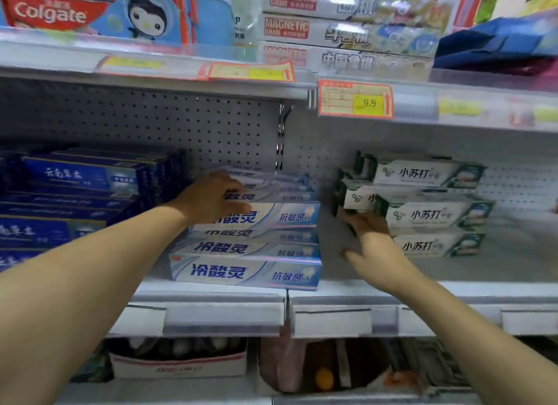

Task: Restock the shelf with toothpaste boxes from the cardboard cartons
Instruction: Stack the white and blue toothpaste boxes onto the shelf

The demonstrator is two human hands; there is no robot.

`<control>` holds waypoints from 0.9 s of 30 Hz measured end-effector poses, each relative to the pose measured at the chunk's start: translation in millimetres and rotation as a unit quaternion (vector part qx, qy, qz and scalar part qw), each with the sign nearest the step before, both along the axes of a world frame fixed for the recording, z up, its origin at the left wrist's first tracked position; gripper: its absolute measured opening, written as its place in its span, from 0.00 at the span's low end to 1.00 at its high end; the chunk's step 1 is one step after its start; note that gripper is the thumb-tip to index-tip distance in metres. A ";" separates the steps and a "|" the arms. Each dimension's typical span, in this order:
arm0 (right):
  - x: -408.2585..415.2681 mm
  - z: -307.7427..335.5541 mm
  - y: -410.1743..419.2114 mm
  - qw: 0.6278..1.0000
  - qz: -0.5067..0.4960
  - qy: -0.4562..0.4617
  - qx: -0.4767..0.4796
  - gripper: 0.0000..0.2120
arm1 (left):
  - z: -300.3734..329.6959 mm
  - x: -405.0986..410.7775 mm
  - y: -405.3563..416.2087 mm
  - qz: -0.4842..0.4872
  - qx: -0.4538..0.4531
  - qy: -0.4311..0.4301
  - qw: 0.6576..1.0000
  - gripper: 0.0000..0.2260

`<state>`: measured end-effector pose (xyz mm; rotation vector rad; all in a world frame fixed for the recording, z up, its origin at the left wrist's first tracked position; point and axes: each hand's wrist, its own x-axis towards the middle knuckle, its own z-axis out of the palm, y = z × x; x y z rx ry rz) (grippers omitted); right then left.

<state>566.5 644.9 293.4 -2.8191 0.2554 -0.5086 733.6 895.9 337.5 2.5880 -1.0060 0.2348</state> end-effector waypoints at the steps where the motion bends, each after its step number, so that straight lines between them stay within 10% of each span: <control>1: -2.5 -2.4 0.3 1.000 -0.004 0.008 0.007 0.30 | -1.0 -2.4 -0.7 0.013 0.001 -0.008 1.000 0.35; 4: -14.3 -5.4 10.3 0.997 -0.042 0.059 -0.001 0.19 | -3.7 -10.6 -0.5 0.044 -0.004 -0.060 0.997 0.24; 11: -43.1 -19.6 35.9 0.999 0.045 0.007 -0.003 0.30 | -16.2 -62.8 19.4 0.111 -0.015 -0.108 0.988 0.28; 27: -108.4 -105.1 143.6 0.974 0.201 0.097 -0.045 0.32 | -132.8 -213.0 94.0 0.115 0.121 -0.011 0.986 0.27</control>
